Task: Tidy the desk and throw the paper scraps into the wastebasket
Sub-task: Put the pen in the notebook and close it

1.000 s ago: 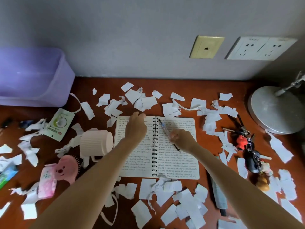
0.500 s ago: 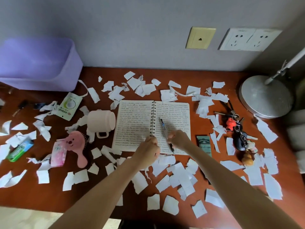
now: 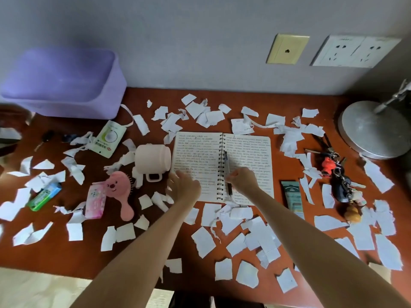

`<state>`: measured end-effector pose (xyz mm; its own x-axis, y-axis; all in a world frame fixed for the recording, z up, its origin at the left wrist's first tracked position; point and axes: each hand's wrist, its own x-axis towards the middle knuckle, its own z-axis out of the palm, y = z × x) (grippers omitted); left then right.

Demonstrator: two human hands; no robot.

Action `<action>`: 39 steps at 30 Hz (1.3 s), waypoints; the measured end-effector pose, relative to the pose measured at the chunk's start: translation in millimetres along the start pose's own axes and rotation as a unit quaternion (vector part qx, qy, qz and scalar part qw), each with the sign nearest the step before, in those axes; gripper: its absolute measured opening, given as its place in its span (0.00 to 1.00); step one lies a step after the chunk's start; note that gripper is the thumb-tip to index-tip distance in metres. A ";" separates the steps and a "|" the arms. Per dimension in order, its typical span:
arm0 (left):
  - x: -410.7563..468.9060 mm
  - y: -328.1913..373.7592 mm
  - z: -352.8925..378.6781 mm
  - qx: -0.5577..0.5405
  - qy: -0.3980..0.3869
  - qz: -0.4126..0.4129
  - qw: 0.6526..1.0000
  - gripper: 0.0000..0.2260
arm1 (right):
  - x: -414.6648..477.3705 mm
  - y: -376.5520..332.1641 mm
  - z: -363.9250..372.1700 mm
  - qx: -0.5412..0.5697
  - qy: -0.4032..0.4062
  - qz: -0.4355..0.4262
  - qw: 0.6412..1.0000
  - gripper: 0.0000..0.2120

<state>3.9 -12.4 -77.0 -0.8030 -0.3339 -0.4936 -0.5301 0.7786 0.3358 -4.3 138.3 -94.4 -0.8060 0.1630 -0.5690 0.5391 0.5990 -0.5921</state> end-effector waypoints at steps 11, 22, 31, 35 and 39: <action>8.4 10.8 6.1 -0.021 0.029 -0.051 0.998 0.23 | 15.1 10.8 -13.4 -0.035 0.031 0.031 0.998 0.10; 19.8 26.7 -11.8 -0.099 -0.005 -0.132 0.986 0.20 | 19.7 23.1 -21.8 -0.056 0.007 0.026 0.998 0.10; -1.3 38.8 -36.5 -0.167 -0.002 0.063 0.984 0.02 | 16.6 12.7 -19.4 -0.038 -0.033 0.021 0.999 0.11; -8.5 47.2 -51.9 -0.159 0.041 0.120 0.979 0.03 | 11.6 1.7 -18.9 0.010 -0.041 0.042 0.998 0.07; -9.6 51.9 -64.4 -0.138 0.065 0.160 0.975 0.04 | 13.3 -9.5 -9.7 0.083 -0.023 0.064 0.994 0.05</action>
<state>-33.4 -3.0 -3.1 -0.9574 -0.1769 -0.2282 -0.2861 0.6876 0.6673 -22.5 142.4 -90.8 -0.7177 0.1908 -0.6697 0.6728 0.4380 -0.5962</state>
